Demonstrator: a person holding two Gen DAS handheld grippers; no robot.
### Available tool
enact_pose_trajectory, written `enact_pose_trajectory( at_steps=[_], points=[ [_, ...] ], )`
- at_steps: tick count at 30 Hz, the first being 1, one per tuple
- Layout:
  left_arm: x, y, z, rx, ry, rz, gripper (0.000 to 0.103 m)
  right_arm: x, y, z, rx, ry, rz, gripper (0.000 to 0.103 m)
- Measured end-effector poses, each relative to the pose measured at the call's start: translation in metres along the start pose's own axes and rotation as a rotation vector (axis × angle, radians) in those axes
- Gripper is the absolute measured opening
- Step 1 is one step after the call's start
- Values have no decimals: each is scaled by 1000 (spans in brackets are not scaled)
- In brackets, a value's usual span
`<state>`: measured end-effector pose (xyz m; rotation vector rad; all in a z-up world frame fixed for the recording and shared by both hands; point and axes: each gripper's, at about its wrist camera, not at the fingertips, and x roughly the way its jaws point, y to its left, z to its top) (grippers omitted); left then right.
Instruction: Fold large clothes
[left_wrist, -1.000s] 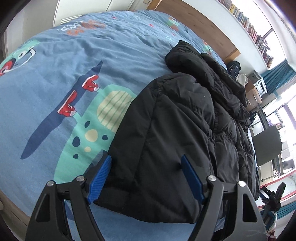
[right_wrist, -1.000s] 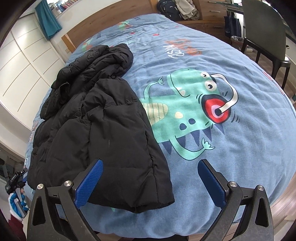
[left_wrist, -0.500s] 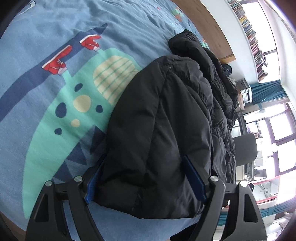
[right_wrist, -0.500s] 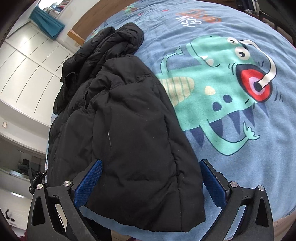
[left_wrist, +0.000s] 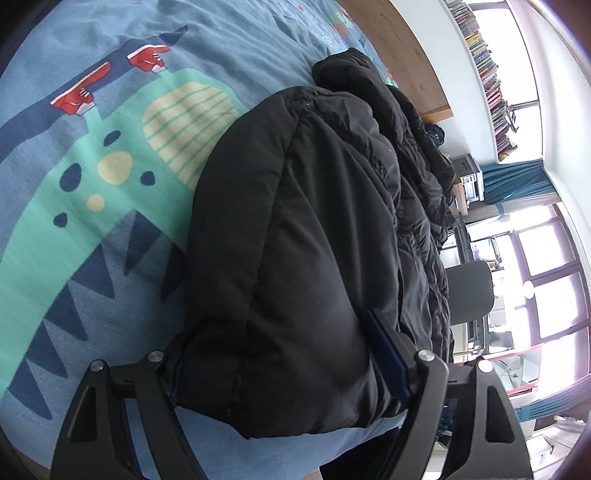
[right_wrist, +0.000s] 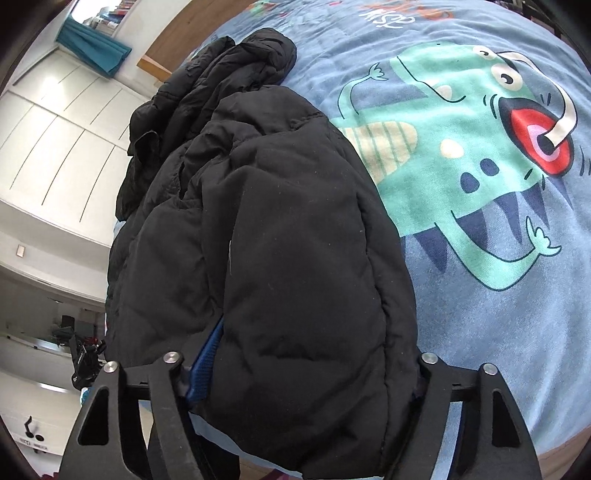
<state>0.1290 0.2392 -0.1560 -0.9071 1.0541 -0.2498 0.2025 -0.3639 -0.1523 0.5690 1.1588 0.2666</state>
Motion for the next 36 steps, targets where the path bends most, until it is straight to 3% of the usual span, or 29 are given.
enact_pose_trajectory(
  at_steps=[4,9,14,26,31,36],
  points=[
    [1,-3,-3,-6,-14,-14,75,-1,4,-1,-9,-4,11,55],
    [0,-10,-8,-2,-19,-73,41,-5,11,-3,-30,-11,33,38],
    [-11,-22,-7,27,-32,-122,28,-15,21,-1,-47,-32,67,23],
    [-59,-97,28,142,-167,-239,23,-75,62,43,-73,-211,188,17],
    [-79,-136,68,180,-232,-288,23,-96,79,78,-74,-273,224,16],
    [-87,-175,132,210,-292,-340,23,-112,95,135,-47,-337,239,16]
  ],
)
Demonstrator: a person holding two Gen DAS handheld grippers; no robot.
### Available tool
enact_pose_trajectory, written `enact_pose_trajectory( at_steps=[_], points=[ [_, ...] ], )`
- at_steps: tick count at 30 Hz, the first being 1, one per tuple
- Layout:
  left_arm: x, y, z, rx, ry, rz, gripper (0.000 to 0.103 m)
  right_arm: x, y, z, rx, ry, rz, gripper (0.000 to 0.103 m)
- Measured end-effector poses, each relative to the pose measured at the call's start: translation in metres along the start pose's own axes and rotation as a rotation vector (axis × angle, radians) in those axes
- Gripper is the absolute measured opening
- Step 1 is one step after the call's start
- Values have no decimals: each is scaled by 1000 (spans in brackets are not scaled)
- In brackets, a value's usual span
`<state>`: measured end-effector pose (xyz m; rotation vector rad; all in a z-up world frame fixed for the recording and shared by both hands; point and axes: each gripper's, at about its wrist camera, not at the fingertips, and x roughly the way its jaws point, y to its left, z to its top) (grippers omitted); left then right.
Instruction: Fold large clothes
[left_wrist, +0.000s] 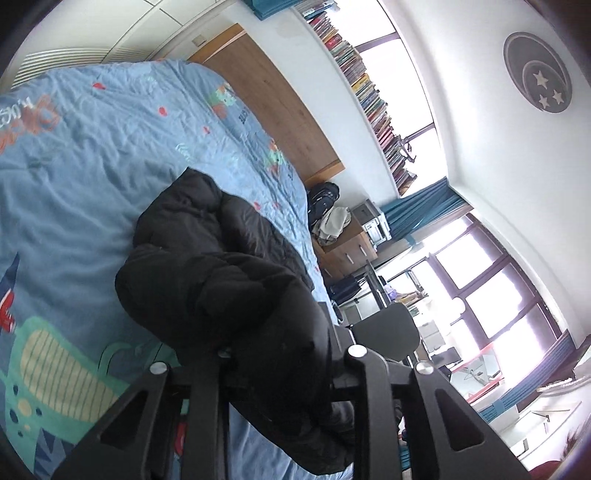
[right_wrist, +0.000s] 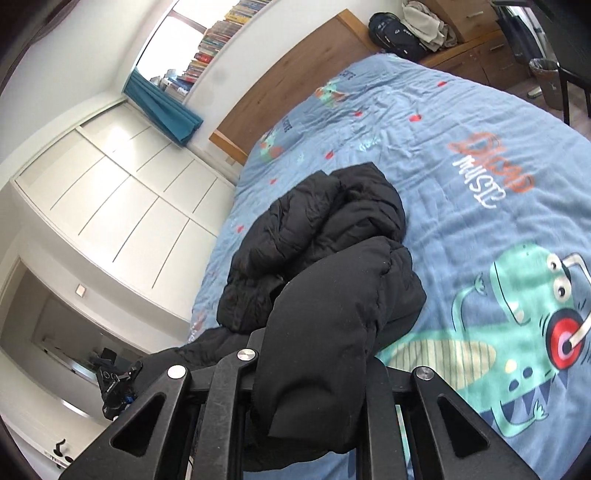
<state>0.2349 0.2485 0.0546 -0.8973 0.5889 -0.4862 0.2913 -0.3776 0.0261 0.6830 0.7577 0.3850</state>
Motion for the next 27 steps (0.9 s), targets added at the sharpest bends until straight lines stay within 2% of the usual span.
enact_pose_trajectory(
  at_steps=[6,10,13,15,20,23,27],
  points=[
    [55,-16,87,69,-34,-19,23,33,8,74,53,-33,-14,16],
    [118,-5,156,82,-51,6,23,76,-1,131,103,-45,-47,16],
    [173,15,199,75,-51,61,23,116,-11,172,149,-54,-87,16],
    [209,34,223,36,-42,101,23,146,-23,196,192,-49,-118,16],
    [297,82,257,-10,18,248,23,225,-51,232,255,9,-227,16],
    [343,110,271,-28,53,305,24,265,-68,247,288,42,-277,17],
    [397,145,278,-46,111,387,25,301,-91,258,338,81,-323,17]
  ],
)
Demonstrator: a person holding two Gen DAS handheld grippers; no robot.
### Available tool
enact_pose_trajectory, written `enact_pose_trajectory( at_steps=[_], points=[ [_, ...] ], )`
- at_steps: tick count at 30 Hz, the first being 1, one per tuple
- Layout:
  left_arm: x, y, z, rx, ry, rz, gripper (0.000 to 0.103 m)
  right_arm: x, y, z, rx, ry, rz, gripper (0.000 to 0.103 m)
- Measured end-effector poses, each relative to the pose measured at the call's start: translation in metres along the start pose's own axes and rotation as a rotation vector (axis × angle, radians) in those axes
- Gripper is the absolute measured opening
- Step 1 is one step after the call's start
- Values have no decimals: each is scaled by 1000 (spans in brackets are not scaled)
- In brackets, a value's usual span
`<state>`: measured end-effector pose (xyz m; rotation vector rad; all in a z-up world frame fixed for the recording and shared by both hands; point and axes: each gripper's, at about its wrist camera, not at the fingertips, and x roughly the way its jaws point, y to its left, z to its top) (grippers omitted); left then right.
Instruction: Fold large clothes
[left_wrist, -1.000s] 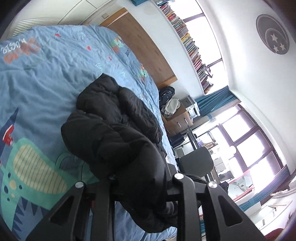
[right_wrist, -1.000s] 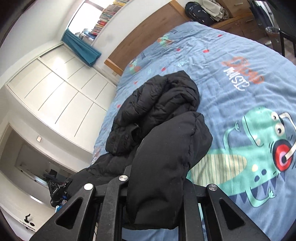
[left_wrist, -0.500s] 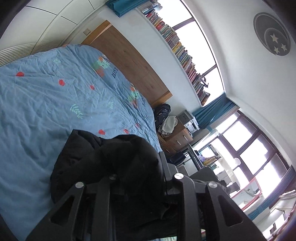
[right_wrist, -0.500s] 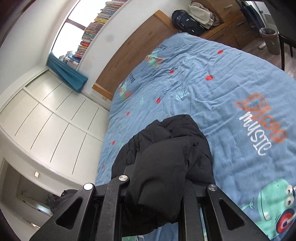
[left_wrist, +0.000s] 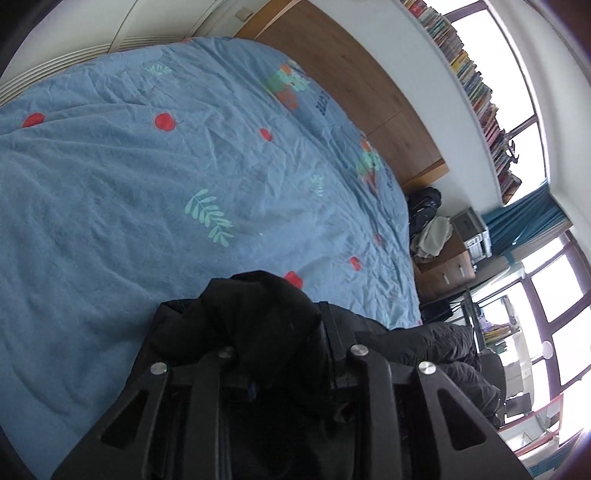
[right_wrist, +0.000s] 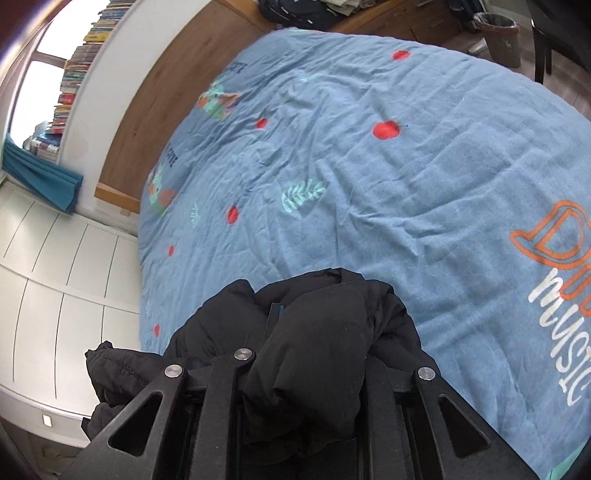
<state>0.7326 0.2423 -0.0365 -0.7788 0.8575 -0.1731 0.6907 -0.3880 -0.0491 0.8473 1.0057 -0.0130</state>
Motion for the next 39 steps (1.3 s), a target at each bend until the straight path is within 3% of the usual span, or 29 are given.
enact_pose_trajectory(
  at_steps=[5,11,13,17,22,26,30,35,39],
  points=[
    [67,19,-4,-11,94,83,27,48,-11,4,24,74,-76,21],
    [74,25,2,-50,123,64,35,61,-14,5,51,114,-79,28],
    [64,22,6,-70,116,42,43,58,-15,7,74,118,-62,36],
    [35,15,19,-137,89,-5,62,34,-12,16,120,64,-31,84],
    [-14,0,43,-140,14,19,70,-7,-3,30,119,6,-21,88],
    [-52,-29,49,-35,-30,90,72,-41,32,27,-22,-23,-2,89],
    [-67,-75,18,148,-14,152,73,-55,84,-8,-249,-18,8,89],
    [-52,-125,-68,326,66,136,73,-42,132,-86,-487,25,20,89],
    [-32,-144,-128,402,135,108,73,-22,147,-143,-633,60,14,88]
  ],
)
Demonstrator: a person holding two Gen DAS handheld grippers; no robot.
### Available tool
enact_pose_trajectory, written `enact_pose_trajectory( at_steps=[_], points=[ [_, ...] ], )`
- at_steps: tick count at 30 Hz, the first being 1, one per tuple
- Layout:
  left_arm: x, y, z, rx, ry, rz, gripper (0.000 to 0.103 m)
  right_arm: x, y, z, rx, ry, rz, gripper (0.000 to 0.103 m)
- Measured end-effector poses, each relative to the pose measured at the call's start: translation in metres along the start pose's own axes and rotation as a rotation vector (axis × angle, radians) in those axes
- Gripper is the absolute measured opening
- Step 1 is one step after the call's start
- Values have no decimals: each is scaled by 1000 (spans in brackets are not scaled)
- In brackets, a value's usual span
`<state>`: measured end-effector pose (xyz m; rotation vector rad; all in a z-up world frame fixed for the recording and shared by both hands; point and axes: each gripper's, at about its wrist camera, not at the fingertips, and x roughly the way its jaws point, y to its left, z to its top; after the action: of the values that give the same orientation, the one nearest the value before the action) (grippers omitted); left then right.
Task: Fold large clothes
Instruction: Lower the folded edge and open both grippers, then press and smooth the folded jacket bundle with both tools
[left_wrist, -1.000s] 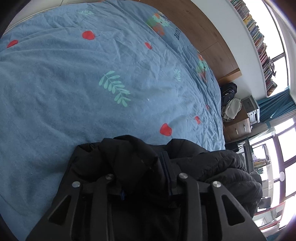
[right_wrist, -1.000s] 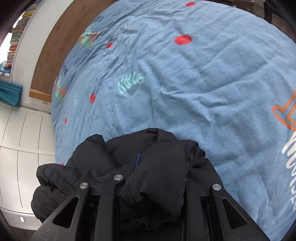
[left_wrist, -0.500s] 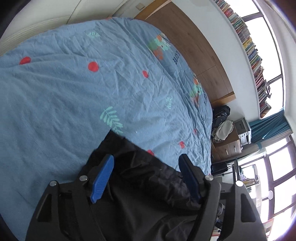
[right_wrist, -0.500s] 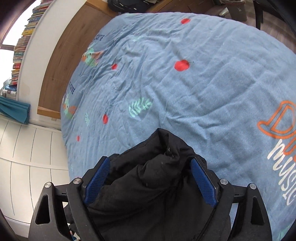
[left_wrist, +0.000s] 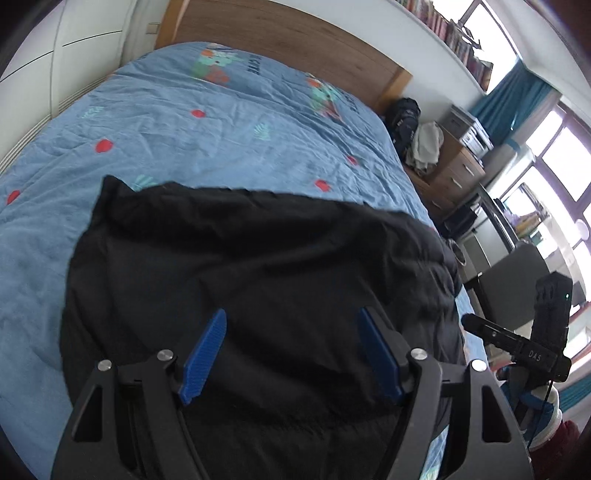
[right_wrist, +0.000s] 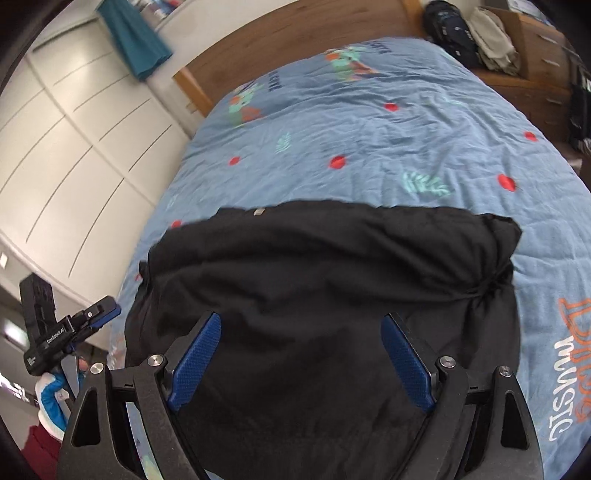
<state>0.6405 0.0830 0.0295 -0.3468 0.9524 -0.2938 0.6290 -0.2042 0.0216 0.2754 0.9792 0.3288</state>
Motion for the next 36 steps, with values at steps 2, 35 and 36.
enact_pose_trajectory(
  at_steps=[2,35,36],
  points=[
    [17,-15,-12,51,39,0,73,14,16,-13,-58,17,-1,88],
    [220,9,89,109,283,233,95,189,-36,77,-68,211,-255,103],
    [215,13,94,99,283,229,95,184,-39,80,-59,206,-264,102]
  ],
)
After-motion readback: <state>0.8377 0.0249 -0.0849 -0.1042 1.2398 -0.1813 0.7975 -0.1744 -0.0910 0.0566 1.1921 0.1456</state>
